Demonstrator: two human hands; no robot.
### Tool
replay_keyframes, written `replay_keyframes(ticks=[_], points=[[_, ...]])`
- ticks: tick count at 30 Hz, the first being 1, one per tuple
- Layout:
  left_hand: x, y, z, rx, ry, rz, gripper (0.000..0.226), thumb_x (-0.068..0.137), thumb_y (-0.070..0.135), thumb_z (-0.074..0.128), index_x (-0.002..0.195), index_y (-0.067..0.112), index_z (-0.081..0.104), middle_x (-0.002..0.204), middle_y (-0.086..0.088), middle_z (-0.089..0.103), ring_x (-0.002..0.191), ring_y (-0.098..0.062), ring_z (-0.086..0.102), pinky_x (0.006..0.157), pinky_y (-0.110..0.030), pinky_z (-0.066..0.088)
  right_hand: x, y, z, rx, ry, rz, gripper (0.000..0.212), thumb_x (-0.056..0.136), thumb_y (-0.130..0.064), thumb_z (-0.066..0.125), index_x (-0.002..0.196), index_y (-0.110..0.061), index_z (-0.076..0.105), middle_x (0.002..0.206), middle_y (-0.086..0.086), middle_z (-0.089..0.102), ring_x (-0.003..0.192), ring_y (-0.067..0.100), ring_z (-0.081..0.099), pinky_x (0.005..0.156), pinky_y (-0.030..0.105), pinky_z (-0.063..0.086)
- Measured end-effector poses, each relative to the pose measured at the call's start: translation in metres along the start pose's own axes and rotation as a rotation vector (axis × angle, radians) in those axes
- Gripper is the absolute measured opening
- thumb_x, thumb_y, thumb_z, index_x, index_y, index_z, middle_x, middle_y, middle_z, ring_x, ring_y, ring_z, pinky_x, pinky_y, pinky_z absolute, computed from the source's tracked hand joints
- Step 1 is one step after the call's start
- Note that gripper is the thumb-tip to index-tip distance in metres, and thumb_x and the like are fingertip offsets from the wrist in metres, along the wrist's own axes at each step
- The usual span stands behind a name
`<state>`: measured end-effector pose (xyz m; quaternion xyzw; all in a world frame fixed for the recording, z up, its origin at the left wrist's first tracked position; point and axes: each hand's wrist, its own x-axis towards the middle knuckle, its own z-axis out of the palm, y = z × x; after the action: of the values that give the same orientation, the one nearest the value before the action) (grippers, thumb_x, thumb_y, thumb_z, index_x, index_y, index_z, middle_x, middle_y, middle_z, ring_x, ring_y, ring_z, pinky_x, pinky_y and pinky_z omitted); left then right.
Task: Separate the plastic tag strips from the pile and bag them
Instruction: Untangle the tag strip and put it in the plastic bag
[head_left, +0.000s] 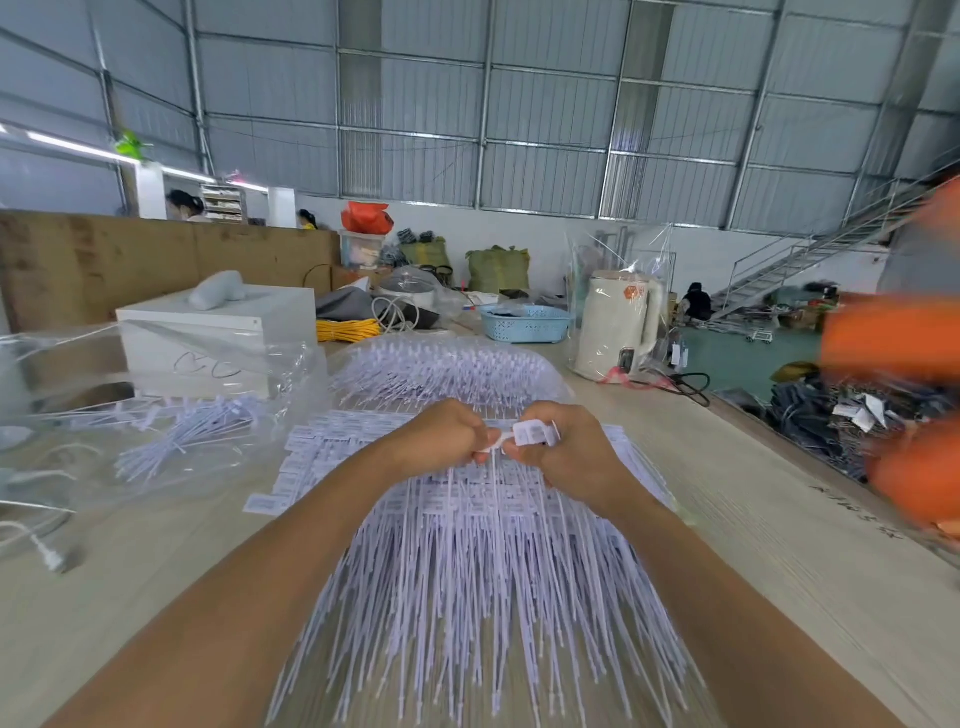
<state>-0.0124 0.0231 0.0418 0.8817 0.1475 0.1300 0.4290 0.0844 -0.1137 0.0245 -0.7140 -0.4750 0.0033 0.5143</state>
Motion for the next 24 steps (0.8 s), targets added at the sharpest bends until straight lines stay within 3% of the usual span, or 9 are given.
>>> replay_keyframes(ticks=[3, 6, 9, 12, 15, 17, 20, 22, 24], points=[[0.004, 0.003, -0.001, -0.082, 0.01, -0.049, 0.035, 0.087, 0.008, 0.062, 0.053, 0.006, 0.056, 0.047, -0.002, 0.051, 0.056, -0.02, 0.044, 0.064, -0.029, 0.039, -0.002, 0.004, 0.004, -0.152, 0.033, -0.235, 0.025, 0.074, 0.014, 0.062, 0.062, -0.007, 0.056, 0.06, -0.004, 0.045, 0.057, 0.012, 0.041, 0.058, 0.029, 0.034], [0.004, 0.006, -0.004, -0.042, -0.009, -0.05, 0.052, 0.088, 0.006, 0.06, 0.038, 0.014, 0.049, 0.035, 0.005, 0.041, 0.042, -0.013, 0.038, 0.054, -0.024, 0.03, 0.001, 0.009, 0.006, -0.227, 0.091, -0.277, 0.019, 0.075, 0.014, 0.059, 0.067, -0.003, 0.058, 0.067, 0.0, 0.048, 0.061, 0.012, 0.043, 0.058, 0.03, 0.034], [0.001, 0.003, -0.011, -0.007, -0.077, -0.031, 0.065, 0.088, 0.003, 0.058, 0.028, 0.018, 0.039, 0.033, 0.008, 0.032, 0.031, -0.006, 0.03, 0.052, -0.022, 0.029, 0.006, 0.021, -0.008, -0.149, 0.212, 0.028, 0.011, 0.085, 0.0, 0.062, 0.08, -0.009, 0.056, 0.071, -0.001, 0.051, 0.06, 0.01, 0.046, 0.059, 0.025, 0.041], [-0.001, -0.002, -0.013, 0.067, -0.048, -0.013, 0.052, 0.089, 0.009, 0.059, 0.042, 0.014, 0.036, 0.042, 0.004, 0.033, 0.033, -0.005, 0.031, 0.052, -0.019, 0.032, 0.005, 0.027, -0.032, 0.266, 0.25, 0.328, 0.008, 0.087, -0.011, 0.064, 0.089, -0.006, 0.058, 0.069, 0.006, 0.053, 0.056, 0.016, 0.05, 0.052, 0.029, 0.046], [0.002, -0.003, -0.006, 0.267, -0.088, 0.014, 0.045, 0.091, 0.024, 0.055, 0.048, 0.015, 0.05, 0.053, 0.0, 0.053, 0.044, -0.007, 0.046, 0.064, -0.025, 0.041, 0.008, 0.014, -0.039, 0.518, 0.162, 0.404, 0.005, 0.088, -0.016, 0.064, 0.085, -0.014, 0.061, 0.063, 0.002, 0.058, 0.056, 0.013, 0.054, 0.051, 0.024, 0.049], [0.006, -0.006, 0.0, 0.461, -0.114, -0.021, 0.037, 0.092, 0.039, 0.052, 0.063, 0.019, 0.065, 0.083, -0.002, 0.069, 0.077, -0.009, 0.06, 0.086, -0.035, 0.041, 0.012, 0.002, -0.038, 0.594, 0.069, 0.372, 0.007, 0.088, -0.02, 0.062, 0.084, -0.014, 0.06, 0.062, -0.001, 0.057, 0.055, 0.011, 0.054, 0.049, 0.022, 0.045], [0.009, -0.011, 0.007, 0.69, -0.048, 0.008, 0.029, 0.09, 0.048, 0.054, 0.076, 0.024, 0.066, 0.12, 0.002, 0.062, 0.124, -0.022, 0.043, 0.108, -0.053, 0.022, 0.019, -0.014, -0.04, 0.854, 0.07, 0.284, 0.01, 0.092, -0.015, 0.055, 0.083, -0.013, 0.052, 0.061, -0.001, 0.048, 0.047, 0.007, 0.044, 0.038, 0.016, 0.036], [0.008, -0.01, 0.008, 0.652, 0.007, 0.057, 0.025, 0.088, 0.047, 0.057, 0.078, 0.025, 0.063, 0.12, 0.001, 0.061, 0.12, -0.023, 0.047, 0.106, -0.054, 0.027, 0.022, -0.024, -0.041, 1.035, 0.028, 0.243, 0.013, 0.094, -0.012, 0.051, 0.082, -0.011, 0.047, 0.061, 0.0, 0.043, 0.043, 0.005, 0.04, 0.034, 0.014, 0.033], [0.005, 0.001, 0.007, 0.295, 0.055, 0.088, 0.031, 0.092, 0.045, 0.052, 0.09, 0.017, 0.065, 0.112, -0.002, 0.065, 0.102, -0.02, 0.057, 0.1, -0.047, 0.041, 0.022, -0.027, -0.035, 1.003, 0.033, 0.234, 0.013, 0.093, -0.012, 0.052, 0.082, -0.011, 0.047, 0.062, 0.0, 0.042, 0.044, 0.005, 0.04, 0.034, 0.013, 0.031]])
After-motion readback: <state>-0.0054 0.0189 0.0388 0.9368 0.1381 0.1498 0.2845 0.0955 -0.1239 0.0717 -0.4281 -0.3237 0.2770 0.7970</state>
